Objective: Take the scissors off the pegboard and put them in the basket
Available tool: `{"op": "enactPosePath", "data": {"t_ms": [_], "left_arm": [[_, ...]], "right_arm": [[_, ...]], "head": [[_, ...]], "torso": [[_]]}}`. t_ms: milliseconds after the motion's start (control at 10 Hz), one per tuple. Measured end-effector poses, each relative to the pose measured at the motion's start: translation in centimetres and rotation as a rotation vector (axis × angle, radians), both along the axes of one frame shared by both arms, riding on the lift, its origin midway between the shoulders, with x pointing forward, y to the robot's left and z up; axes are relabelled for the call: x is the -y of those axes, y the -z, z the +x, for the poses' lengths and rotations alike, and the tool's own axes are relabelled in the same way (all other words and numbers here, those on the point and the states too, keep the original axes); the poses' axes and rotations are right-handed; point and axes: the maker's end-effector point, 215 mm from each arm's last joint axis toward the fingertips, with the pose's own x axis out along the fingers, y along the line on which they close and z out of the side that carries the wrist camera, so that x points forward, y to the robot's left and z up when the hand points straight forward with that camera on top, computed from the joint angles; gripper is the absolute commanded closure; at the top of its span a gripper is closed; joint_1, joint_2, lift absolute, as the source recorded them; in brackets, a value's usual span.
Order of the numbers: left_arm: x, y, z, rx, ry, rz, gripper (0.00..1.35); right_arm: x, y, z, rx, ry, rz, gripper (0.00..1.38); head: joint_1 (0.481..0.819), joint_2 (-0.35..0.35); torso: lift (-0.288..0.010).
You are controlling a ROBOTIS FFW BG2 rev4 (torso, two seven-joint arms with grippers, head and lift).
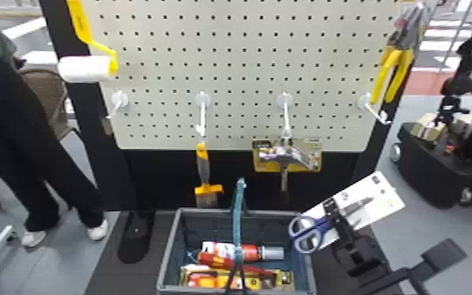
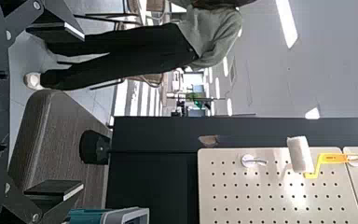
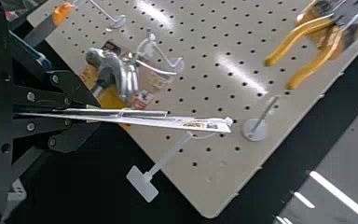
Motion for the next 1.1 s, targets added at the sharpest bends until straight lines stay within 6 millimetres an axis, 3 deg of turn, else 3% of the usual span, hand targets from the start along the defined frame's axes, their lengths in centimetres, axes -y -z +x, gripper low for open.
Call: {"op": "enactPosePath", "data": {"t_ms": [500, 1100], "left_arm": [[0.1, 0.1, 0.3, 0.001, 0.005, -0.003, 0.18], [0.2, 0.3, 0.3, -0.004, 0.008, -0.003, 0.18]], "right_arm": [[-7.1, 1.4, 1.3, 0.002, -0.213, 0.013, 1.2], [-12.0, 1.1, 1.0, 0.015, -0.344, 0.018, 1.23]], "head": [[0.549, 0.0], [0.549, 0.0]], "torso": [[-0.1], [-0.1]]}}
